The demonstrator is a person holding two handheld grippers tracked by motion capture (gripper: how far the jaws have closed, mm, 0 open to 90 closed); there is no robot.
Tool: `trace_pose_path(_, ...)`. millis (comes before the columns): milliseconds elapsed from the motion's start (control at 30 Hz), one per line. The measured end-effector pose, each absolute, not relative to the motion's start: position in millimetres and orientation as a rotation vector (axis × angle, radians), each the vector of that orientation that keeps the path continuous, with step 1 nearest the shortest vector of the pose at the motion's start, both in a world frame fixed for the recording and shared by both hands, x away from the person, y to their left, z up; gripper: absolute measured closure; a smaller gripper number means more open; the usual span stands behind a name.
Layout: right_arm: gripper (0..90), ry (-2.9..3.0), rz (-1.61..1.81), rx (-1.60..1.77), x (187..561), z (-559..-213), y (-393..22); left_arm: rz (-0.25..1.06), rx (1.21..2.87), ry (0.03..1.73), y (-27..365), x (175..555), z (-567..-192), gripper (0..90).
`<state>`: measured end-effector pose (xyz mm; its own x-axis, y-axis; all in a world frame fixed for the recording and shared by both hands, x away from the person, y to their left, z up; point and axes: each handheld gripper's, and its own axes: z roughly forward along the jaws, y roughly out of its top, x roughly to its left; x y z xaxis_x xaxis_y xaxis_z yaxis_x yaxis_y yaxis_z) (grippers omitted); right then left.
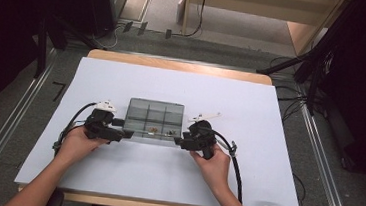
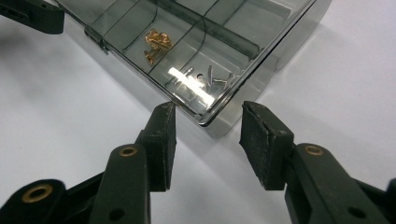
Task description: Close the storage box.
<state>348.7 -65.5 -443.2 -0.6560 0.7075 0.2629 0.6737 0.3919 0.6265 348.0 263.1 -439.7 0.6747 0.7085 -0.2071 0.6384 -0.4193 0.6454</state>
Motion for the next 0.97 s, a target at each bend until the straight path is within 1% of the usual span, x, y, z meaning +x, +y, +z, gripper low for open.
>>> trace_pose_path(100,55.7,2.584,1.131,1.284,349,-443,-66,0.092,2.156,1.058,264,349,-440,33.7)
trace_pose_path(367,51.6,2.563,1.185,1.283,347,-435,-75,0.091,2.142,1.074,268,346,-429,32.1)
trace_pose_path(433,48.5,2.554,1.191,1.296,347,-434,-79,0.089,2.139,1.084,270,345,-426,32.1)
trace_pose_path(700,44.8,2.506,1.200,1.339,352,-433,-94,0.123,2.100,1.122,287,346,-418,32.2)
trace_pose_path(967,40.0,2.478,1.205,1.367,356,-434,-105,0.154,2.064,1.173,305,349,-419,31.0)
